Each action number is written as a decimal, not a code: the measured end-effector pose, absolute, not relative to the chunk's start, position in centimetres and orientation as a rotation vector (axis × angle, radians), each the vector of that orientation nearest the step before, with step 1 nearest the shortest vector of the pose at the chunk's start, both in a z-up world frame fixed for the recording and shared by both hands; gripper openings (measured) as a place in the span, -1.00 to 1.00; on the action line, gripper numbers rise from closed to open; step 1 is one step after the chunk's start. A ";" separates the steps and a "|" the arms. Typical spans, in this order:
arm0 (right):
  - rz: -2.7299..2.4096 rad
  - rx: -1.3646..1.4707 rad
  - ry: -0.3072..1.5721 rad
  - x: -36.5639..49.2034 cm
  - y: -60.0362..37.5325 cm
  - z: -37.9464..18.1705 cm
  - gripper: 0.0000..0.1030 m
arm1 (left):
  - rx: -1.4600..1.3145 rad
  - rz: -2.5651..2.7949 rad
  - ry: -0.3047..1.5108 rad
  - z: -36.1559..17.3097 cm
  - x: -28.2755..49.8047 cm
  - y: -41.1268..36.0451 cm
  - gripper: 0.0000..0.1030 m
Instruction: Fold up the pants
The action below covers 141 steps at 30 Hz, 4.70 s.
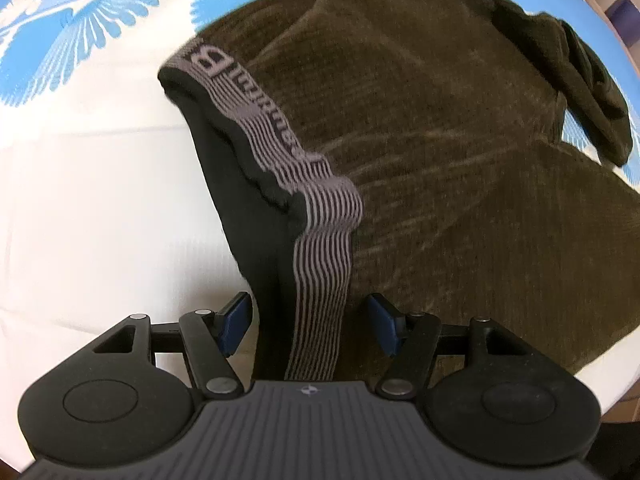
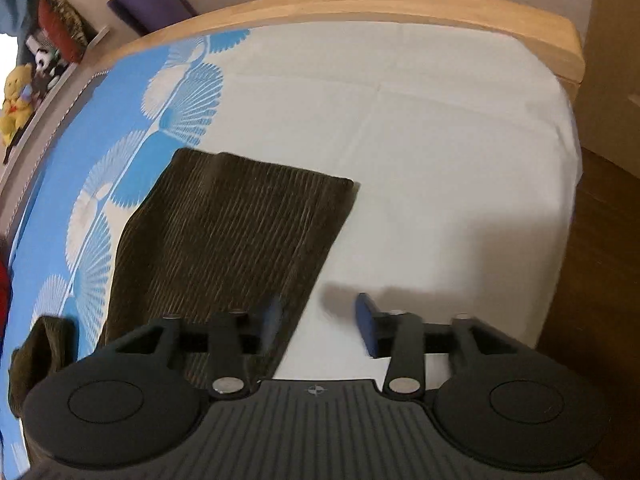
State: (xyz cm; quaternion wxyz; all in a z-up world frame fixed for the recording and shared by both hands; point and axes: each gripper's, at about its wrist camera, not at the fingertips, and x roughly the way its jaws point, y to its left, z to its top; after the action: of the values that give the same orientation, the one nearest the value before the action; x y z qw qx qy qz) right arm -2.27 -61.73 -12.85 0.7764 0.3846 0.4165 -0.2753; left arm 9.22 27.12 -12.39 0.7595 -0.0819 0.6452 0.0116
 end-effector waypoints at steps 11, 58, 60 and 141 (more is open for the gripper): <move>-0.654 0.868 0.901 0.4 -61.5 -14.5 -0.80 | -0.096 -0.023 1.409 -13.3 7.8 25.4 -0.33; -0.040 0.329 0.665 8.9 -38.9 -2.9 -0.31 | -0.103 0.073 0.877 -2.4 9.5 21.4 -0.09; -0.021 0.322 0.674 9.6 -37.9 -3.1 -0.30 | -0.071 0.063 0.835 -1.9 10.2 19.5 -0.09; -0.550 0.892 0.786 20.6 -47.1 -15.7 -0.63 | 0.253 -0.506 1.156 -10.5 19.3 4.1 -0.91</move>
State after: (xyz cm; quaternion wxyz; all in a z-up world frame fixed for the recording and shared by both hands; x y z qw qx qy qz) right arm 20.61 -47.07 -15.67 0.7930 0.4147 0.3657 -0.2557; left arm 19.29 4.13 -10.50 0.7999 0.1181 0.5390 -0.2360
